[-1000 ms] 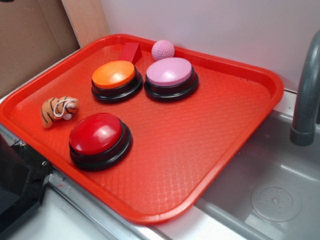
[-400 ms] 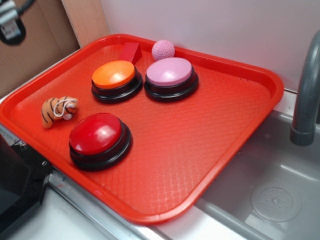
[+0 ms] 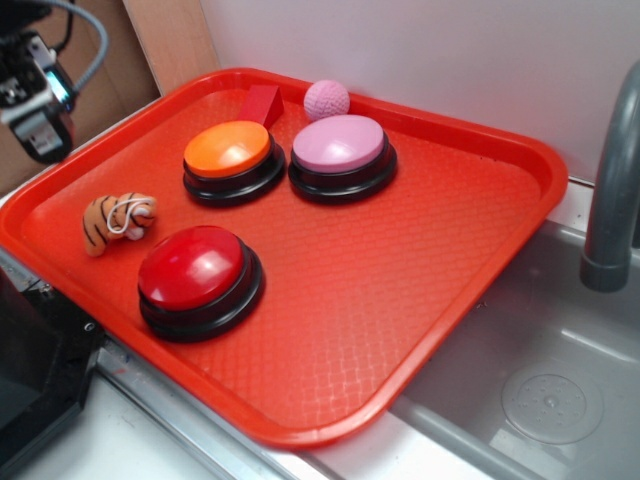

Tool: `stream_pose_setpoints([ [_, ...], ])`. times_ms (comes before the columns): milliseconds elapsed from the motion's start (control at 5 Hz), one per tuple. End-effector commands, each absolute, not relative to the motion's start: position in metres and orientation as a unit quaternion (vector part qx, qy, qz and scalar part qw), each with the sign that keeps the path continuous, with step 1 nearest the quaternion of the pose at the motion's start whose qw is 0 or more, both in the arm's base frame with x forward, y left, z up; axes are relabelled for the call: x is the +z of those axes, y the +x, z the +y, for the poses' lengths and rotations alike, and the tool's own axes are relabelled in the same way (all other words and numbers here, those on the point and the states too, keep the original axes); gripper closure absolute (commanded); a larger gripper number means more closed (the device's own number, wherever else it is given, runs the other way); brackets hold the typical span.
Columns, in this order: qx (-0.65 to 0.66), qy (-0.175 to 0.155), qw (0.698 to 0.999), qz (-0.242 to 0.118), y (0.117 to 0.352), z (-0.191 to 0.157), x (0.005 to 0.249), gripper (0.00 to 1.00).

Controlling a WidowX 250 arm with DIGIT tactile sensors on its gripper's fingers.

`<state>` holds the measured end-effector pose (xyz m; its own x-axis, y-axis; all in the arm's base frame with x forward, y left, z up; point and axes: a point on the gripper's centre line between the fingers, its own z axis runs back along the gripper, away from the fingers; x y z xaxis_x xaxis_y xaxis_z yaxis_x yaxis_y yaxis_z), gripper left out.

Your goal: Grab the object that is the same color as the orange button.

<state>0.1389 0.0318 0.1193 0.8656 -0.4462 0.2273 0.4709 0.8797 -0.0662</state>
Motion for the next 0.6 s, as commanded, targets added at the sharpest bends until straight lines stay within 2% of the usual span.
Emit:
stream_pose_setpoints([
  [0, -0.353, 0.007, 0.930, -0.100, 0.166, 0.050, 0.050, 0.00],
  [200, -0.389, 0.007, 0.916, -0.095, 0.167, 0.054, 0.030, 0.00],
  [400, -0.410, 0.005, 0.908, -0.088, 0.165, 0.054, 0.021, 0.00],
])
